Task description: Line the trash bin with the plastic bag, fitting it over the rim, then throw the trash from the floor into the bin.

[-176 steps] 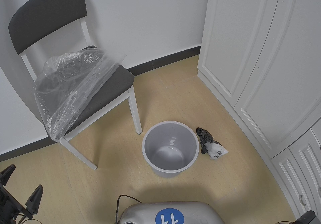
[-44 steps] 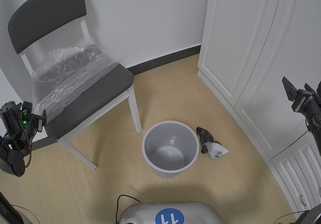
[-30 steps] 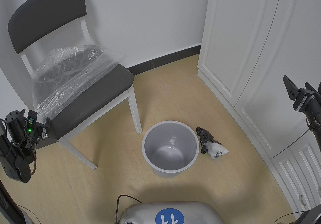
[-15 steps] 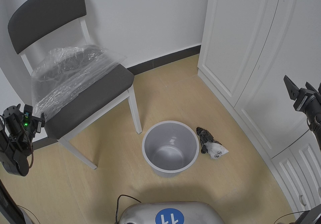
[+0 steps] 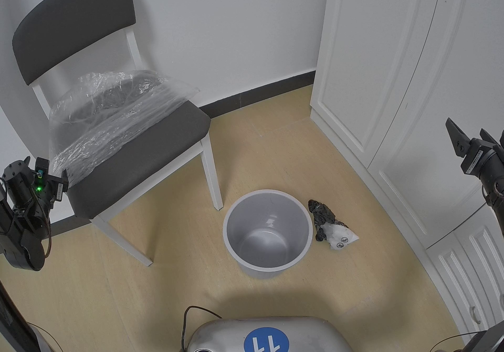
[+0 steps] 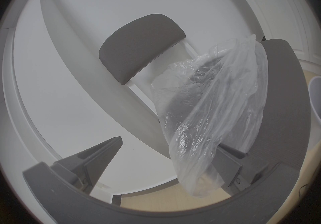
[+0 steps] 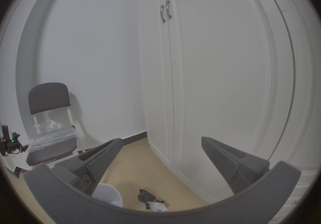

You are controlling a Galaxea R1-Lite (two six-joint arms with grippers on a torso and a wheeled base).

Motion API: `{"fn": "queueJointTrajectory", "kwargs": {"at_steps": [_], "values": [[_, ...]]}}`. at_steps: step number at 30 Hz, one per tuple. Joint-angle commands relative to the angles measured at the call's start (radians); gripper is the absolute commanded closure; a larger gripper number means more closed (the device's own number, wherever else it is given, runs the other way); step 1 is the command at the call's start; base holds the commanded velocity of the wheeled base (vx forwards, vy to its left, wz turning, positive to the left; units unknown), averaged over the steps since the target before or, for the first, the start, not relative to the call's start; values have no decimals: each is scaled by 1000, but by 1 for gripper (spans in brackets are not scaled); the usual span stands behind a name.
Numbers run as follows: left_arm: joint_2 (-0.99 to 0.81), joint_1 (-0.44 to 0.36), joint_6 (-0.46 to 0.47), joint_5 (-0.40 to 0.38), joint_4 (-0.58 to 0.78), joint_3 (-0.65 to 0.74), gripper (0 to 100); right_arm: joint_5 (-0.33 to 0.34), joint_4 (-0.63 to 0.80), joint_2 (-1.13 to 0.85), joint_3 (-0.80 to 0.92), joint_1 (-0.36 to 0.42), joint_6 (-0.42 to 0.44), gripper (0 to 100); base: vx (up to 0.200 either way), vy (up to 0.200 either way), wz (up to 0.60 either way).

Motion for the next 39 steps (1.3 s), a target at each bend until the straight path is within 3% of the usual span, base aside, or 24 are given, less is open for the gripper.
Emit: {"fn": "queueJointTrajectory", "kwargs": {"at_steps": [1,2,19,29,33,39], "values": [[0,-3,-2,0,0,7,0,-1,-1,1,1,0,0,0,0,0,0],[3,-5,-2,0,0,7,100,-1,-1,1,1,0,0,0,0,0,0],[-42,-72,-112,-84,-2,71,100,127,2,-12,63,14,-8,0,0,0,0],[-59,-78,-120,-94,-2,102,100,174,39,-98,86,-53,-75,0,0,0,0],[-66,-81,-120,-94,-2,104,100,180,123,-138,98,-98,-144,0,0,0,0],[-85,-97,-123,-94,-2,101,100,222,300,-238,98,-101,-152,0,0,0,0]]}}
